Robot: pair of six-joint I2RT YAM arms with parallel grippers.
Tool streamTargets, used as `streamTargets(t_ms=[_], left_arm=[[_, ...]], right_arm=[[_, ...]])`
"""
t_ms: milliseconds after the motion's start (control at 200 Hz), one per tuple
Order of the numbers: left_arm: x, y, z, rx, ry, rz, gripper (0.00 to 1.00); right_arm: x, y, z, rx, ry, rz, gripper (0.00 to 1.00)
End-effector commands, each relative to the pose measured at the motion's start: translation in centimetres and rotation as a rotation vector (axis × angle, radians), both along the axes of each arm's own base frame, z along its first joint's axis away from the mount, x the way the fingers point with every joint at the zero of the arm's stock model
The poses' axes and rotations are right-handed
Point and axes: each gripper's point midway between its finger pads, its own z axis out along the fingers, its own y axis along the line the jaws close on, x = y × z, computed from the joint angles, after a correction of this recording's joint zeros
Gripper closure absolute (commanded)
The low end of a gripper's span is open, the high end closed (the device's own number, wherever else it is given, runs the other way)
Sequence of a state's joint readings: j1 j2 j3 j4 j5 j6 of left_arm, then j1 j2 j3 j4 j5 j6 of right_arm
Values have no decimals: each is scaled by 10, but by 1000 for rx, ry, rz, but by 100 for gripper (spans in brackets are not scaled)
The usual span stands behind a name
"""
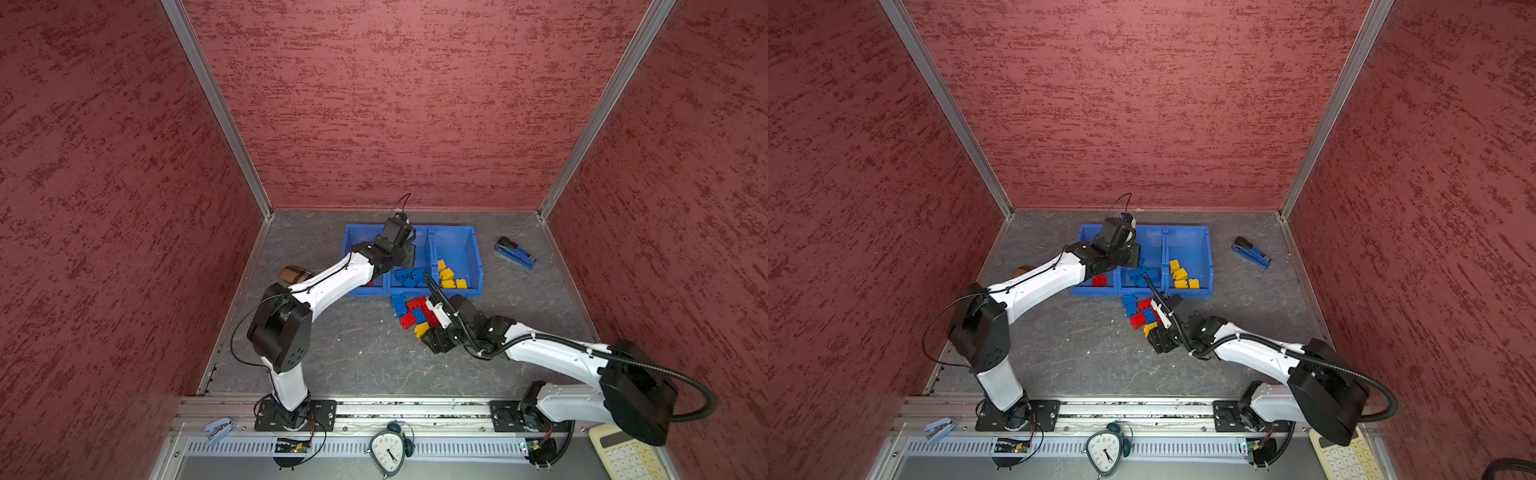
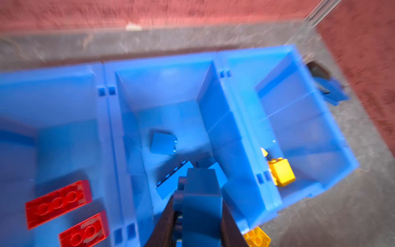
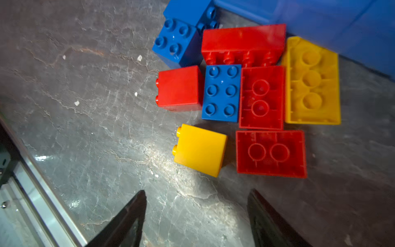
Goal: Sort the legos into containers by color
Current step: Place the lego in the container, then pick up the lego from the center of the table.
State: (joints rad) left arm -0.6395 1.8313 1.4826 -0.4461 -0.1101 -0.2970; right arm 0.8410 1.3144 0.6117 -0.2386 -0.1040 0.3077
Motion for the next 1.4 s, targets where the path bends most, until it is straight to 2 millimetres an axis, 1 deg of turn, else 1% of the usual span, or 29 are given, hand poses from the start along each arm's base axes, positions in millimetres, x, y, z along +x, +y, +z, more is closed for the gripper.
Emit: streamTargets(t_ms=[0, 45, 80, 105, 180, 255, 291, 401, 436, 451, 466, 641, 812, 897, 957, 1022, 1112, 1127, 1227, 1272, 1322, 1398], left_arm=[[1, 3, -9, 45, 65, 8, 52], [1, 1, -8, 48, 74, 3, 44], [1, 1, -5, 45, 72, 5, 34], [0, 1, -2, 39, 71, 7, 28], [-4, 3, 9, 17, 58, 14, 17], [-12, 6, 22, -12, 44, 22, 14], [-16, 9, 32, -31, 32, 26, 13], [-30, 20, 53, -76, -1, 43, 9], [-34, 27, 57, -79, -11, 60, 5], [-35, 30, 59, -80, -18, 70, 2], [-37, 33, 60, -78, -22, 80, 0], [-51, 79, 69, -59, -85, 238, 1], [-64, 102, 77, -124, -138, 297, 1], [-69, 111, 78, -144, -150, 324, 1], [-71, 116, 76, -149, -150, 340, 1], [-72, 121, 74, -144, -146, 353, 0], [-74, 128, 72, -126, -144, 382, 1], [-74, 129, 72, -123, -144, 391, 1], [-75, 133, 72, -118, -153, 400, 0], [-76, 132, 73, -123, -157, 392, 1], [-76, 130, 73, -126, -161, 380, 1], [-76, 128, 72, -130, -164, 367, 1]], right_arm=[[15, 13, 11, 14, -76, -18, 27], [17, 16, 12, 21, -87, -19, 28], [18, 18, 12, 26, -91, -18, 29], [19, 20, 12, 29, -95, -20, 30], [23, 22, 9, 23, -102, -20, 32], [26, 24, 7, 10, -115, -16, 33], [28, 25, 6, 8, -121, -15, 34], [30, 31, 3, 10, -122, 2, 36], [30, 32, 5, 14, -126, 7, 36], [30, 31, -3, -4, -113, 7, 36], [29, 31, -5, -10, -110, 11, 37], [30, 31, -12, -45, -109, 19, 39], [36, 27, -21, -113, -124, -3, 44], [40, 26, -22, -130, -143, -13, 52], [42, 26, -20, -135, -154, -15, 61], [43, 22, -12, -141, -176, -18, 69], [38, 18, 5, -146, -196, 19, 73], [38, 18, 15, -132, -210, 22, 73], [38, 7, 51, -107, -264, 20, 74], [43, 1, 70, -86, -302, 7, 74], [53, -8, 90, -61, -348, -26, 74], [76, -24, 108, -21, -368, -111, 74]])
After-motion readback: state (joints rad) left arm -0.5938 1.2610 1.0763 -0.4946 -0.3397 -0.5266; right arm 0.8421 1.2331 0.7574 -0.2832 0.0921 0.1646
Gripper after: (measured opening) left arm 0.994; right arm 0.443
